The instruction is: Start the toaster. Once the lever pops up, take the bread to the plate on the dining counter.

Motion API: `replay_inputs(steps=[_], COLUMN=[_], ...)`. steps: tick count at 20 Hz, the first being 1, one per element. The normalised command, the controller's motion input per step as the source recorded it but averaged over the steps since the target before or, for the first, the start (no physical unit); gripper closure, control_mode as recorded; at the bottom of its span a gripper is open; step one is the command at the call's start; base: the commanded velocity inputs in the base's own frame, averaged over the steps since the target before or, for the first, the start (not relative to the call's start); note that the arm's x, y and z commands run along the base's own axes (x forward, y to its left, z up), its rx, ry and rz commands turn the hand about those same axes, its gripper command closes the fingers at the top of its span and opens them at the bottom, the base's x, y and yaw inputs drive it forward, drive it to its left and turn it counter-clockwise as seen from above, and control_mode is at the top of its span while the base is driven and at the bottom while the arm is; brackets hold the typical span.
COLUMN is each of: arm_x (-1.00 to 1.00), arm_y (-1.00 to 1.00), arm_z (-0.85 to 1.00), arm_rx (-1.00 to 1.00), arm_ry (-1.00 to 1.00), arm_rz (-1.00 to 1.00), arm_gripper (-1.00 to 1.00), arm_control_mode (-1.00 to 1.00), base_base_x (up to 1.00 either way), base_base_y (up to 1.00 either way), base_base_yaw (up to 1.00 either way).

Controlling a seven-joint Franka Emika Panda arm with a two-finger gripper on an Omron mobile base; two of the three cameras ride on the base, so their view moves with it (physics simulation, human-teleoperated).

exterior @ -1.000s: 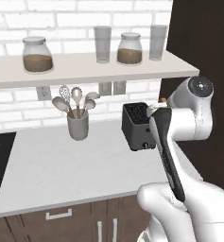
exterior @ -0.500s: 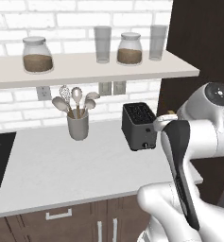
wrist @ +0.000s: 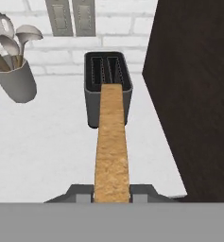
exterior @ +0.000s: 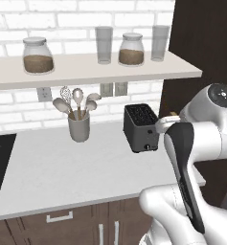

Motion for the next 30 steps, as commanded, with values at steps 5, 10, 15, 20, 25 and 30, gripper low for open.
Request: replay_inputs(steps=[5,10,15,20,25,30], arm_x=[-0.3,0.0,0.0,0.0,0.0,0.0], arm_y=[0.0,0.0,0.0,0.0,0.0,0.0], arm_z=[-0.01,0.0,0.0,0.0,0.0,0.0], arm_rx=[0.0,0.0,0.0,0.0,0.0,0.0], arm_ry=[0.0,0.0,0.0,0.0,0.0,0.0], arm_rz=[0.01,0.0,0.0,0.0,0.0,0.0], arm_gripper=[1.0,1.0,1.0,1.0,1.0,1.0], arm_control_mode=[1.0,1.0,1.0,1.0,1.0,1.0], base_base_x=[-0.2,-0.81,-0.24,-0.06,-0.04,-0.01], base_base_y=[0.01,0.21,0.35,0.22,0.2,0.08], base_base_yaw=[0.02,0.39,0.95,1.0,1.0,1.0])
